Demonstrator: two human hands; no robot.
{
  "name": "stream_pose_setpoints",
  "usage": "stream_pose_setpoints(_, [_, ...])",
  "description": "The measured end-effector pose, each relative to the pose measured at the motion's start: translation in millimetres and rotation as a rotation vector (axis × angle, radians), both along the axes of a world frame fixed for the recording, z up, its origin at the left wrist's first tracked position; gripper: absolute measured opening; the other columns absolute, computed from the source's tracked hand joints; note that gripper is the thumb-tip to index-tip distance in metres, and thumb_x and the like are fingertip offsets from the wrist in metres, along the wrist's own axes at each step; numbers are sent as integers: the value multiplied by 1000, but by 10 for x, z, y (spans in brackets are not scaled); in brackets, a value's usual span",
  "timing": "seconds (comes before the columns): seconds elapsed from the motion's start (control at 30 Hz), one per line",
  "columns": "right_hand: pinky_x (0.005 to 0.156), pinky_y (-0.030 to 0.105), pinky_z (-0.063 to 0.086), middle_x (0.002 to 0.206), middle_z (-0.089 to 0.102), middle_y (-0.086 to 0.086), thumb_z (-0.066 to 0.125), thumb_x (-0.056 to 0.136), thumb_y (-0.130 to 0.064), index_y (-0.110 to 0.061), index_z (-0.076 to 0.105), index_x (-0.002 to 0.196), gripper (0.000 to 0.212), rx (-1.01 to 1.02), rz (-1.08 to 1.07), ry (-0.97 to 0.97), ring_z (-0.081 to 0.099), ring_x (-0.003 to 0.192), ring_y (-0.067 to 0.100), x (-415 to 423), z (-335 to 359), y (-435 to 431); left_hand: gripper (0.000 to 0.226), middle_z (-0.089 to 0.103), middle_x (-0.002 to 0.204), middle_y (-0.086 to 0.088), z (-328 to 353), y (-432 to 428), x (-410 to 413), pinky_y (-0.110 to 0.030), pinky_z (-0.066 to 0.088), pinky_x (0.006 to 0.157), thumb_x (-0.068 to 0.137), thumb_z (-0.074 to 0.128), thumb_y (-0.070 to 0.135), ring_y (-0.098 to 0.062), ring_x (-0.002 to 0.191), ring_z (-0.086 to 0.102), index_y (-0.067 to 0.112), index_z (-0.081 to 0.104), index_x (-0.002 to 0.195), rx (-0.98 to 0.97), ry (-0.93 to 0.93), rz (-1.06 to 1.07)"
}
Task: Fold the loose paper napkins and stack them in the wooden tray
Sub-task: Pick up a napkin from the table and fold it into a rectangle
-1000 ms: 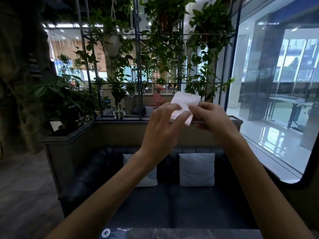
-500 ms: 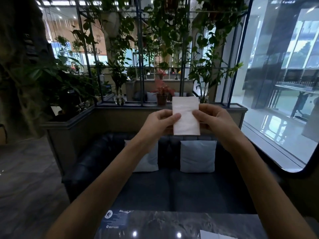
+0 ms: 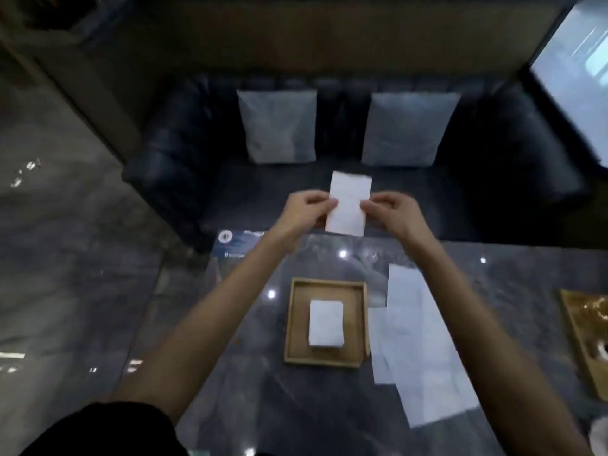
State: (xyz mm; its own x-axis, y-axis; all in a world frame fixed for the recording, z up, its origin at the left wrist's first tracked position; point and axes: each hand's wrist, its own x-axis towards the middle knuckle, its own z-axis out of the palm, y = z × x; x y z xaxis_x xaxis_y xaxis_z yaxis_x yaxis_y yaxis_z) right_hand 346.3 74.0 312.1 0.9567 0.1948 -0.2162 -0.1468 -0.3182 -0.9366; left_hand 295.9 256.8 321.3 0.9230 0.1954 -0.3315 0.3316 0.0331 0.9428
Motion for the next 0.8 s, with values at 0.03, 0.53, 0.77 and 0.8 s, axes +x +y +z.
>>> stream_pose_setpoints(0.03, [70,25,58,90,74,4,72,88,-22,-11,72,100,16,-39,9,74,69,76,14,-90,-338,-10,19,68,95,-15,-326,0,-69,-30,60,72,93,63,7,-25,86,66,-4,67,109,17,66,-4])
stream_pose_setpoints(0.53, [69,22,54,103,69,8,67,92,-29,-7,63,114,31,-358,-9,562,66,84,20,-1119,-2802,44,10,64,90,-3,-2807,-294,-1006,-25,45,75,86,71,14,-18,85,59,12,61,89,291,628,33])
stream_pose_setpoints(0.77, [90,39,57,108,69,7,66,92,-33,-15,63,107,24,-365,-69,569,67,95,23,-1118,-3017,49,11,60,89,1,-2931,-301,-1002,-25,42,75,90,66,20,-15,84,56,16,56,91,400,607,-72])
stream_pose_setpoints(0.8, [91,39,56,109,69,7,66,92,-33,-15,62,107,23,-369,-73,565,67,96,24,-1122,-3036,50,10,60,89,1,-2943,-296,-1009,-25,42,75,91,66,21,-14,84,56,16,56,92,402,602,-83])
